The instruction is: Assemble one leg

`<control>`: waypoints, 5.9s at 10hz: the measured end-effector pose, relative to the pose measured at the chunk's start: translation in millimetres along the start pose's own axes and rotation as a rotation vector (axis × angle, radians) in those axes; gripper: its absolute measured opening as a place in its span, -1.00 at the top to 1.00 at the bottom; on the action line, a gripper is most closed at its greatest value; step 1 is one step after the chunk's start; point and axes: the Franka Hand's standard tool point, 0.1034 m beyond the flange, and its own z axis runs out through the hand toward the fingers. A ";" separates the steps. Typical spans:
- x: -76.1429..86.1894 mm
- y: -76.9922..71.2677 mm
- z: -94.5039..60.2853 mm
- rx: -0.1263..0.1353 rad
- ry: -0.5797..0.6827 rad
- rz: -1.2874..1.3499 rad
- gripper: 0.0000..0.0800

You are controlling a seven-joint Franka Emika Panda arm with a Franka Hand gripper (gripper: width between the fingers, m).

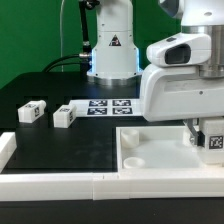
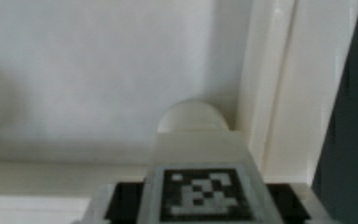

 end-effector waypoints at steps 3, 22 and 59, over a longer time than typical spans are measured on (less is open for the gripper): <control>-0.1 0.8 0.5 0.020 0.002 0.347 0.33; -0.7 -11.1 2.7 0.007 0.014 0.388 -0.62; 6.3 -1.6 3.5 -0.051 -0.025 0.020 0.01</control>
Offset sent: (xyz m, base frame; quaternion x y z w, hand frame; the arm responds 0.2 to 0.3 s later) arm 0.0071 -0.0126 0.0010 -0.0235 0.0050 0.3954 0.9182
